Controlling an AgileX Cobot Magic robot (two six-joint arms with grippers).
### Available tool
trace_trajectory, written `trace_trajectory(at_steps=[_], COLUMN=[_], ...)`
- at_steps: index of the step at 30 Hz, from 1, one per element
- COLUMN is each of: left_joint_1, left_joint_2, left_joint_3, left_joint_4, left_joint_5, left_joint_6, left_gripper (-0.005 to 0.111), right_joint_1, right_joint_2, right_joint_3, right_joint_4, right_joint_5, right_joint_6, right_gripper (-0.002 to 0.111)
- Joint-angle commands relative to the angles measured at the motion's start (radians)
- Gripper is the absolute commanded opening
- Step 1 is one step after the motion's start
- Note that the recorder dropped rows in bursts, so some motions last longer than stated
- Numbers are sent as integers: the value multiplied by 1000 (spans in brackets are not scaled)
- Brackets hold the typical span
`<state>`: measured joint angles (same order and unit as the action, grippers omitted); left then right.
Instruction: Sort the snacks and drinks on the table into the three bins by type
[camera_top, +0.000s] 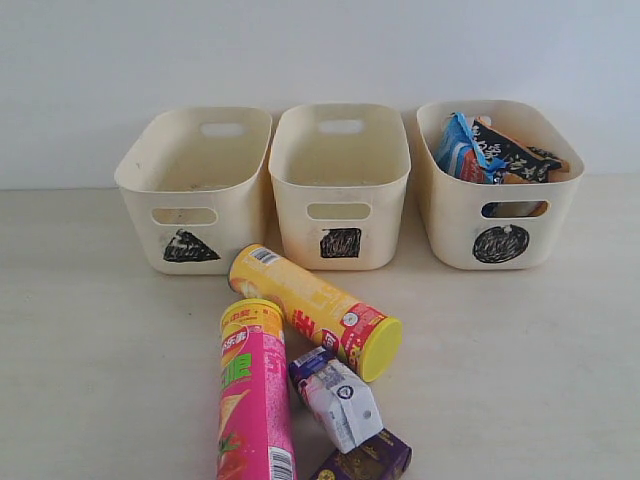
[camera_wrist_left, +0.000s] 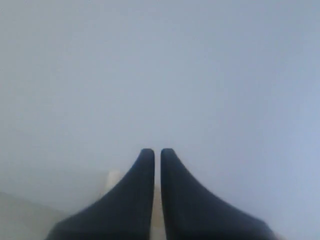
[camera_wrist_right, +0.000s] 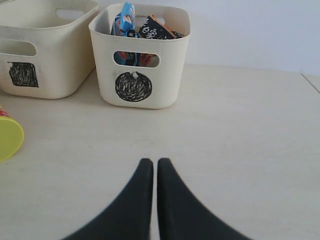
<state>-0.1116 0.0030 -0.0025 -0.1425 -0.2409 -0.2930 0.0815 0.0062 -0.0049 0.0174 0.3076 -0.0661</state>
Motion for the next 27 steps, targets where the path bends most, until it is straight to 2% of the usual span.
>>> trace_trajectory(at_steps=[1, 6, 11, 16, 20, 23, 27], left_joint_1=[2, 2, 2, -13, -54, -126, -179], left_joint_2=[59, 271, 562, 805, 946, 1083, 1166], left_joint_3=[-57, -206, -378, -537, -639, -767, -847], left_joint_4=[-11, 30, 190, 222, 218, 214, 210], left_joint_5=[-98, -13, 165, 350, 501, 721, 877], left_joint_6=[-84, -12, -12, 30, 139, 251, 293], left_gripper=[4, 4, 4, 4, 4, 4, 4], right_joint_1=[-3, -3, -3, -3, -3, -3, -3], right_joint_2=[-6, -6, -6, -6, -6, -6, -6], right_joint_3=[5, 5, 5, 5, 5, 5, 5], right_joint_4=[-5, -5, -5, -5, -5, -5, -5], right_joint_5=[-8, -8, 0, 15, 15, 15, 15], right_joint_6=[0, 0, 0, 0, 0, 0, 0], right_gripper=[0, 0, 0, 0, 0, 0, 0])
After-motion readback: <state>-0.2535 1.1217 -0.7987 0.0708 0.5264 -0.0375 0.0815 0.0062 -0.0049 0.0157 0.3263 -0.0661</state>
